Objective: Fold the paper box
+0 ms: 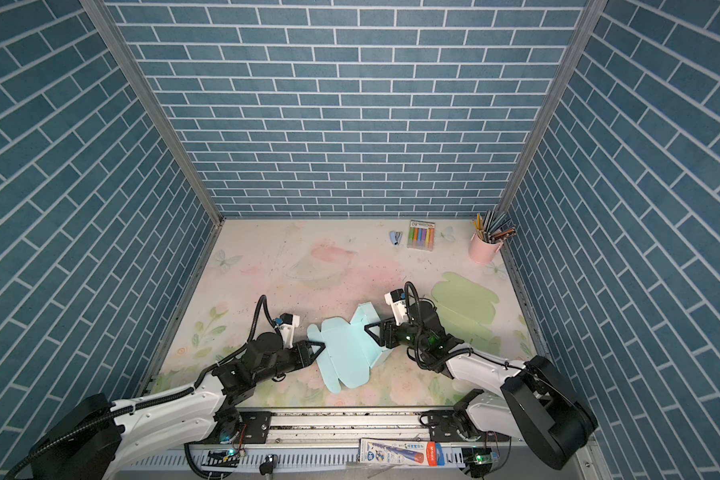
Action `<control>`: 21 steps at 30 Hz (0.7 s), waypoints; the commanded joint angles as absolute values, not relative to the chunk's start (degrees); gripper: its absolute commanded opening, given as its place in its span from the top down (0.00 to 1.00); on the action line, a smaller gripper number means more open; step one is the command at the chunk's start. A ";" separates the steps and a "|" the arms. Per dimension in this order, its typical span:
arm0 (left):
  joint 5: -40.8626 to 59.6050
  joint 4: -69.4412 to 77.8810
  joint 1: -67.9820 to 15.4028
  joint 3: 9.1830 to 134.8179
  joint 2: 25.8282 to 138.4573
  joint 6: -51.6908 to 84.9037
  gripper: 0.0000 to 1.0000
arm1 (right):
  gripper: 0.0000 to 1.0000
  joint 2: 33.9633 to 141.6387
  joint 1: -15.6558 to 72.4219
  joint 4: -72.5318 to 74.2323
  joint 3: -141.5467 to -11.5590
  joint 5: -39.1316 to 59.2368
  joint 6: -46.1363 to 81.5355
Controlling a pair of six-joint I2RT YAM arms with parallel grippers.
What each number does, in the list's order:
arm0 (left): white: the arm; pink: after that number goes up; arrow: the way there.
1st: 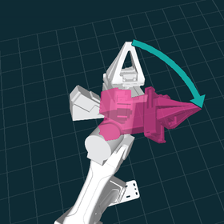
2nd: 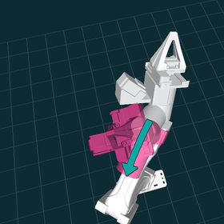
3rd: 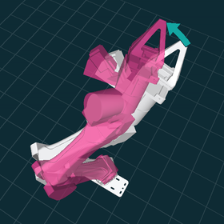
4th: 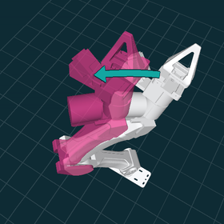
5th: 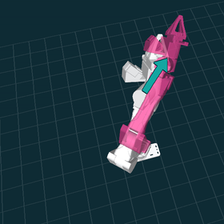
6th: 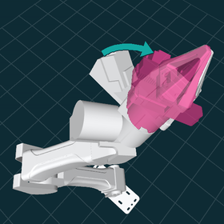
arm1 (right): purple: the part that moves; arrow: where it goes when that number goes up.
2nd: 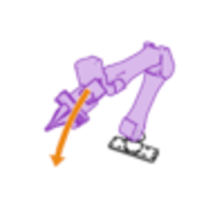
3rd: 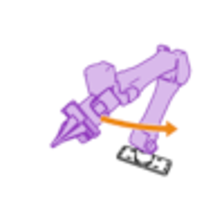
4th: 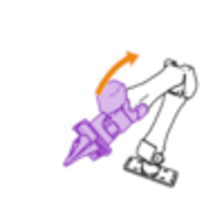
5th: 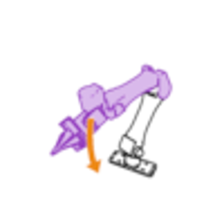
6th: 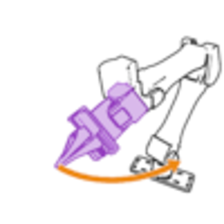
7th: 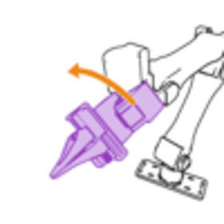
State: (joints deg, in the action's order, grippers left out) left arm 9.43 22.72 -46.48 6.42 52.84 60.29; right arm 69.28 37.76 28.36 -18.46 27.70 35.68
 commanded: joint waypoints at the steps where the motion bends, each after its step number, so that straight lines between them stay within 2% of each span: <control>1: 5.57 23.23 -46.65 5.18 51.36 62.51 0.84 | 0.38 67.49 37.90 27.75 -18.07 29.53 34.80; 6: 4.66 20.82 -46.14 6.77 51.76 62.81 0.94 | 0.29 65.65 38.83 24.74 -18.46 28.39 33.25; 12: 5.34 13.62 -44.01 10.59 50.67 58.04 1.00 | 0.13 60.14 41.70 18.31 -19.72 25.03 30.16; 17: 10.07 -1.16 -37.20 19.84 47.80 44.39 1.00 | 0.10 55.20 42.10 12.96 -20.12 22.28 29.11; 21: 12.84 -14.19 -34.45 31.06 50.59 30.11 1.00 | 0.10 51.17 42.10 10.60 -20.48 18.75 28.38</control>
State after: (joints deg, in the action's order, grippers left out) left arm 10.26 -2.68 -35.66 25.30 49.28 43.55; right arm 53.60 41.95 14.20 -18.81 22.63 30.96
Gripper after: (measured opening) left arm 0.059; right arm 0.903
